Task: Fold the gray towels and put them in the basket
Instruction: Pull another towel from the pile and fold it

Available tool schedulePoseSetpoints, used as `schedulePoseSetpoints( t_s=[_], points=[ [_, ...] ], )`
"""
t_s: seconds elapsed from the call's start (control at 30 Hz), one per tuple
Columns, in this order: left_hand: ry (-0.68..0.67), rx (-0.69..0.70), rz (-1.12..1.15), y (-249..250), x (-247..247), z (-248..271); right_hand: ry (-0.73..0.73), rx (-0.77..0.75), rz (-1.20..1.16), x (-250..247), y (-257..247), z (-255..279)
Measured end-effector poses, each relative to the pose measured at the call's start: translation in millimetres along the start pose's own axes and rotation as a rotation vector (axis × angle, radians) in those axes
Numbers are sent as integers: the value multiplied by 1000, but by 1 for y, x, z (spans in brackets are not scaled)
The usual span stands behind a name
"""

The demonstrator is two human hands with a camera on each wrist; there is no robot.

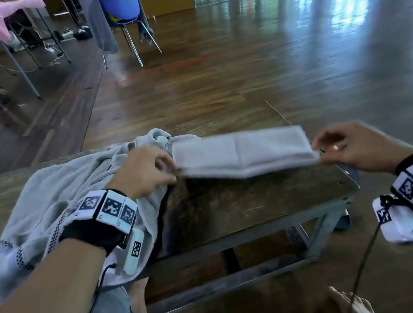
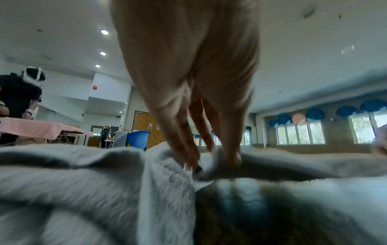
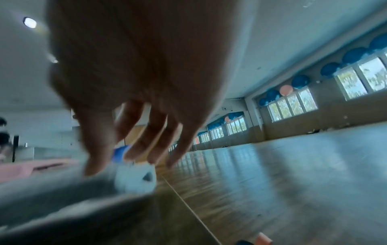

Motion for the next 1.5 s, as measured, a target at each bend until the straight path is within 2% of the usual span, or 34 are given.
schedulePoseSetpoints(
  t_s=[0.03, 0.1, 0.27, 0.4, 0.53, 0.7, 0.8, 0.87, 0.93, 1.0, 1.03, 1.1, 1.17, 1.23, 1.33, 1.4, 1.5],
  points=[
    [-117, -67, -27, -10, 17, 0, -102, 50, 28, 15, 9, 2],
    [-197, -141, -105, -23, 38, 0, -161, 122, 71, 31, 22, 4],
    [-77, -315, -158, -36, 56, -4, -102, 262, 171, 43, 37, -2],
    [-41, -406, -186, -45, 62, -7, -72, 320, 198, 53, 39, -8],
    [-28, -442, -157, -47, 59, -9, -12, 370, 150, 49, 35, -5],
    [17, -472, -27, -43, 33, -8, 57, 370, 115, 30, 25, -4],
    [-11, -485, -6, -40, 28, -4, -15, 382, 87, 30, 25, -2],
    [-37, -484, -81, -38, 35, -1, -111, 447, 168, 41, 28, 1],
    [21, -427, -186, -29, 38, 0, -66, 468, 354, 42, 24, 4],
    [63, -246, -237, -9, 44, -4, 69, 320, 447, 40, 3, 2],
    [23, -144, -237, 1, 54, -7, 95, 199, 427, 44, -10, 0],
    [-120, -26, -246, 14, 77, -9, -17, 8, 375, 67, -30, -3],
    [-214, -25, -320, 19, 93, -9, -178, -37, 419, 91, -38, -4],
    [-214, -66, -385, 19, 95, -10, -220, -11, 465, 98, -43, -5],
    [-201, -98, -411, 26, 93, -7, -209, -5, 566, 94, -56, -5],
    [-148, -72, -388, 37, 94, -3, -142, -62, 626, 95, -69, -3],
    [-56, 35, -286, 59, 102, 1, -23, -226, 453, 104, -99, 2]
  ],
)
Point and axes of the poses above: each hand's wrist, its own z-axis away from the middle knuckle, its own x-axis out of the palm, y = z × x, the point moved 9 cm from there along -z, towards the middle knuckle, and after that the axes turned 9 degrees about -y, right-handed, at the moved point
